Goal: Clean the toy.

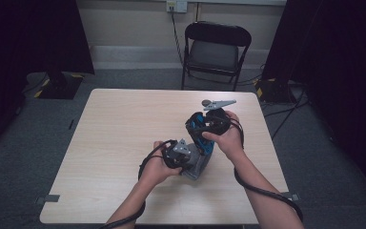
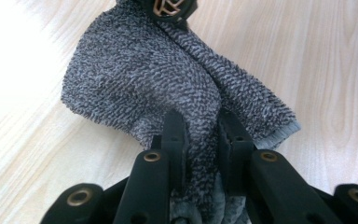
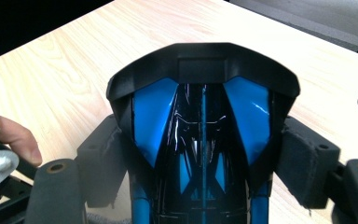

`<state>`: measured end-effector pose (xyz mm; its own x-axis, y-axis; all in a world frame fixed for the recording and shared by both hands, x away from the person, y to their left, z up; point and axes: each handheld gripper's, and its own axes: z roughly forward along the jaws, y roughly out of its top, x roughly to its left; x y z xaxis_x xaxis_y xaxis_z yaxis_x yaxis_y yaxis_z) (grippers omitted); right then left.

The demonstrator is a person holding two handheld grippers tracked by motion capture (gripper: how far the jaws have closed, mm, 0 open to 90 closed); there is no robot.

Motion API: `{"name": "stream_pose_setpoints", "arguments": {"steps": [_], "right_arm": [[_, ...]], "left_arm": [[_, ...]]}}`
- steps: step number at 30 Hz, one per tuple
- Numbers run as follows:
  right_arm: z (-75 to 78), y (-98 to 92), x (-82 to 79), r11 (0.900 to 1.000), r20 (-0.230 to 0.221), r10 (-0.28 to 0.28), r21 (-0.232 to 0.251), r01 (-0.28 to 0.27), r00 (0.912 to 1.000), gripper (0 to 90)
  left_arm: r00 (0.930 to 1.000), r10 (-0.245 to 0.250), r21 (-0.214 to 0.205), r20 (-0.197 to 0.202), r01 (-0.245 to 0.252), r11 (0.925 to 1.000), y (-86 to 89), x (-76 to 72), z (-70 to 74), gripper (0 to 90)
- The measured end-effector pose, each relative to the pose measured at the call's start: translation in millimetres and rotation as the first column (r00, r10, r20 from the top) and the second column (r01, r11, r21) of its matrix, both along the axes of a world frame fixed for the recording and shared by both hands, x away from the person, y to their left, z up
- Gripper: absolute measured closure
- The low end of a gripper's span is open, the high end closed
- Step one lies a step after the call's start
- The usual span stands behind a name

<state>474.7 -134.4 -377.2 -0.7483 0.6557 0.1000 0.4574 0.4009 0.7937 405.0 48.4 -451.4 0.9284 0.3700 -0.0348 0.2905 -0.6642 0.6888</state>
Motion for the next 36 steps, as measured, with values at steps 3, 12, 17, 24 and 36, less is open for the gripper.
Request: {"name": "stream_pose_setpoints", "arguments": {"steps": [3, 12, 17, 24, 36], "right_arm": [[0.0, 0.6, 0.3, 1.0000, 0.001, -0.002, 0.003, 0.002, 1.0000, 25.2], [1.4, -0.3, 2.5, 0.9998, -0.003, -0.014, 0.016, 0.014, 0.9999, 25.2], [1.2, -2.6, 3.8, 0.9996, -0.003, -0.021, 0.019, 0.022, 0.9998, 25.2], [1.3, -10.2, 3.8, 0.9989, 0.003, -0.041, 0.024, 0.040, 0.9992, 25.2], [-2.4, -28.2, 2.2, 0.9982, -0.001, -0.058, 0.019, 0.058, 0.9983, 25.2]], "left_arm": [[0.9999, -0.010, 0.005, -0.001, 0.010, 0.9999, -1.5, -1.2, -1.7, 75.4], [0.9988, -0.046, -0.006, -0.018, 0.046, 0.9989, -12.3, -9.9, -7.3, 75.3], [0.9964, -0.084, 0.007, -0.008, 0.084, 0.9964, -18.0, -14.6, -6.7, 75.3], [0.9969, -0.078, -0.004, -0.014, 0.078, 0.9970, -15.7, -17.9, -5.1, 75.3], [0.9999, 0.009, 0.001, 0.007, -0.009, 1.0000, 25.4, -7.9, 3.9, 75.3]]}}
